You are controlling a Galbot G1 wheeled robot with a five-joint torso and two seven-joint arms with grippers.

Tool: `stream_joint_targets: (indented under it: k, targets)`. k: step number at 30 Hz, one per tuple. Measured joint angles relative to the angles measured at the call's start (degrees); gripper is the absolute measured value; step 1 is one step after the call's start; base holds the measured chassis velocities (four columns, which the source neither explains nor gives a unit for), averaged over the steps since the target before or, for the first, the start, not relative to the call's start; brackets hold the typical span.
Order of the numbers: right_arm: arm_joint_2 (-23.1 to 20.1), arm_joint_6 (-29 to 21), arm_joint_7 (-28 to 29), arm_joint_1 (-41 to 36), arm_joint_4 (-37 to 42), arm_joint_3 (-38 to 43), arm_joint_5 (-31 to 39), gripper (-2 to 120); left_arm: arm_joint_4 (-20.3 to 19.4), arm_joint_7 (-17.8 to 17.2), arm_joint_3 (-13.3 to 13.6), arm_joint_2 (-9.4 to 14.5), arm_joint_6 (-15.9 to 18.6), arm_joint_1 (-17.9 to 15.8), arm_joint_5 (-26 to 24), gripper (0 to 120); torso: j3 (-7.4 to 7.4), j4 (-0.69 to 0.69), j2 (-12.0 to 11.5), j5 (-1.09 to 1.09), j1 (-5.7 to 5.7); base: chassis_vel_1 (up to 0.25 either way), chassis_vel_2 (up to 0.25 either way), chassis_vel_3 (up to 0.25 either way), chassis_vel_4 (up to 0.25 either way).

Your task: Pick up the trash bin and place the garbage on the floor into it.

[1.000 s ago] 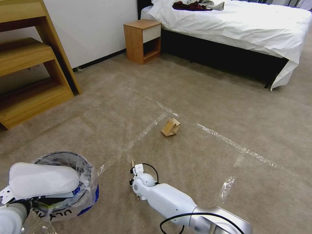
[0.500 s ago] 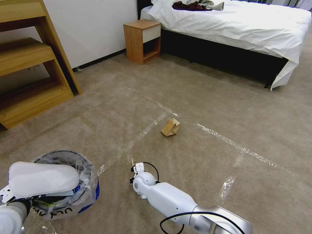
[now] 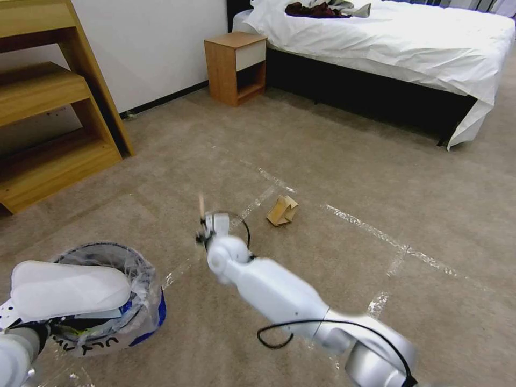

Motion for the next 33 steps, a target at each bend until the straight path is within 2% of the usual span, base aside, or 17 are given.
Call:
stream_joint_targets:
  k: [1,4,5,8,9,12,18,20,25,27,33]
  targets:
    - [0.0,0.0,0.0,0.0,0.0,0.0,0.0,0,0.0,0.0,0.0,0.0,0.0,0.0,0.0,0,0.0,0.0,0.0,0.0,0.0,0.0,0.0,0.0,0.0]
    - [-1.2,9.2,-9.1,3.8,0.5,1.6,-3.3,0,0.1,-1.1,-0.1,0.2,0.0,-0.5,-1.5,0,0.0,0.0,0.0,0.0,0.0,0.0,0.0,0.0,0.0]
    - [-1.2,9.2,-9.1,3.8,0.5,1.6,-3.3,0,0.1,-1.1,-0.1,0.2,0.0,-0.5,-1.5,0,0.0,0.0,0.0,0.0,0.0,0.0,0.0,0.0,0.0]
    - [-2.7,17.1,-17.3,6.2,0.6,2.0,-3.6,0,-0.1,-1.8,-0.2,0.3,-0.1,-0.7,-3.1,0,0.0,-0.03,0.0,0.01,0.0,0.0,0.0,0.0,0.0]
    - [-2.7,17.1,-17.3,6.2,0.6,2.0,-3.6,0,-0.1,-1.8,-0.2,0.3,-0.1,-0.7,-3.1,0,0.0,-0.03,0.0,0.01,0.0,0.0,0.0,0.0,0.0]
    - [-2.7,22.2,-22.2,7.0,1.0,2.0,-2.8,0,-0.1,-2.1,-0.2,0.3,-0.3,-0.9,-4.0,0,0.01,-0.01,0.0,0.01,0.0,0.0,0.0,0.0,0.0]
    - [-1.8,25.9,-27.0,7.0,2.9,1.5,-1.3,0,-0.4,-2.2,-0.1,0.0,-0.5,-1.1,-5.0,0,0.0,0.0,0.0,0.01,0.0,0.0,0.0,0.0,0.0]
    - [-0.6,28.8,-30.9,6.2,4.8,0.7,-0.9,0,-0.9,-2.3,-0.1,-0.4,-0.5,-1.1,-6.0,0,0.0,0.0,0.0,0.0,0.0,0.0,0.0,0.0,0.0]
    - [0.0,29.8,-33.2,4.9,6.3,-1.1,-1.3,0,-1.4,-2.6,-0.2,-1.2,-0.6,-1.0,-6.6,0,0.0,0.0,0.0,0.0,0.0,0.0,0.0,0.0,0.0]
    - [0.0,30.5,-34.7,3.8,6.8,-3.2,-2.4,0,-2.1,-3.8,-0.2,-1.6,-0.8,-1.1,-8.5,0,0.0,0.01,0.0,0.0,0.0,0.0,0.0,0.0,0.0]
    - [0.0,31.3,-36.6,1.9,6.2,-7.0,-4.2,0,-2.3,-4.5,-0.2,-1.6,-0.8,-1.2,-9.5,0,0.0,0.0,0.0,0.0,0.0,0.0,0.0,0.0,0.0]
